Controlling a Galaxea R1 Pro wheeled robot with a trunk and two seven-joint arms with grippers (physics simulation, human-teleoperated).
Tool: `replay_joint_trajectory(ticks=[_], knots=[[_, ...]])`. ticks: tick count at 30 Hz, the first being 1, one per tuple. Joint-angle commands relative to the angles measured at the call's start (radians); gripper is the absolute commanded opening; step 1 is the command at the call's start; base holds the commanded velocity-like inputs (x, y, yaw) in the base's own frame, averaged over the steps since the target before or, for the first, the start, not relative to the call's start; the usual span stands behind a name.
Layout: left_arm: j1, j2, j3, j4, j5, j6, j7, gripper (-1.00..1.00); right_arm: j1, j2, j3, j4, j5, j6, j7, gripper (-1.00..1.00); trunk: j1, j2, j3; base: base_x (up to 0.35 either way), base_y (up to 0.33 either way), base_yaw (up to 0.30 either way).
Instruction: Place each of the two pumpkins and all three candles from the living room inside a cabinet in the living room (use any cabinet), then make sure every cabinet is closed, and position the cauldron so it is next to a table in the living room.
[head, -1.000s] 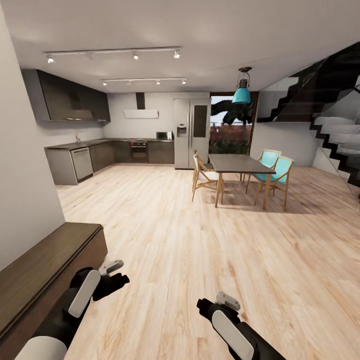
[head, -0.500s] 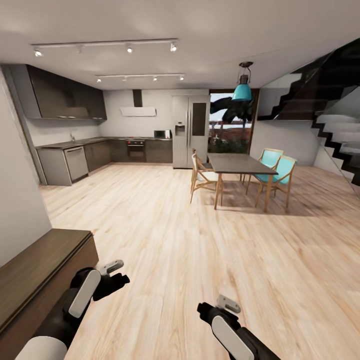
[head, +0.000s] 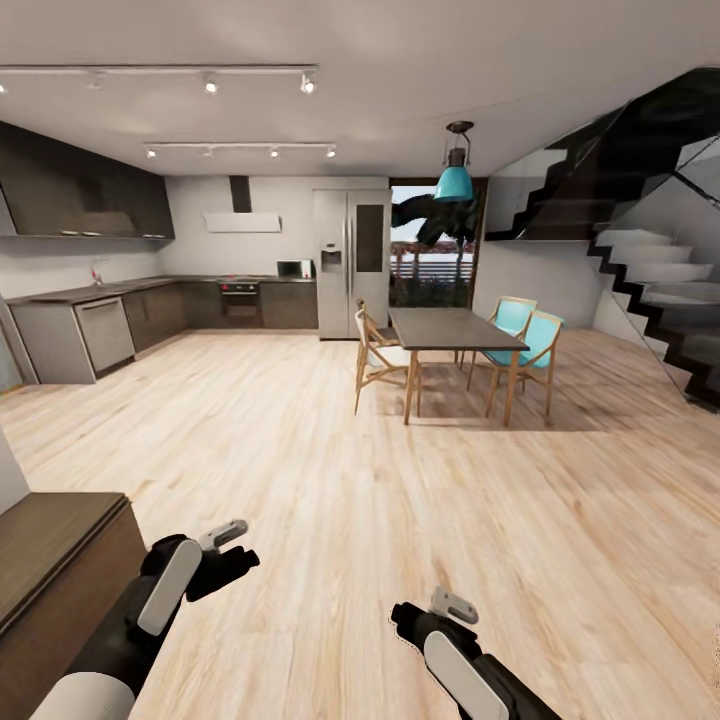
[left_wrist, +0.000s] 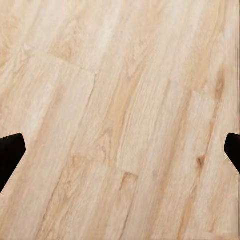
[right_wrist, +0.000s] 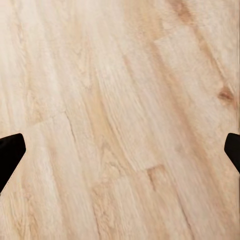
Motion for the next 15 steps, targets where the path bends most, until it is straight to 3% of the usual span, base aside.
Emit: replay_joint_trajectory(ticks=[1,15], knots=[[0.0,0.001,-0.002,-0.002,0.011,0.001,0.01,1.0,-0.001,-0.001,0.004,-0.001,-0.003,0.004,-0.004,1.0,0.001,-0.001,-0.001,0.338,-0.085,-0.287],[0.0,0.001,-0.002,-0.001,0.01,0.002,0.01,1.0,-0.001,-0.001,0.004,0.0,-0.005,0.005,0.015,1.0,0.001,-0.001,-0.001,0.339,-0.066,-0.289]])
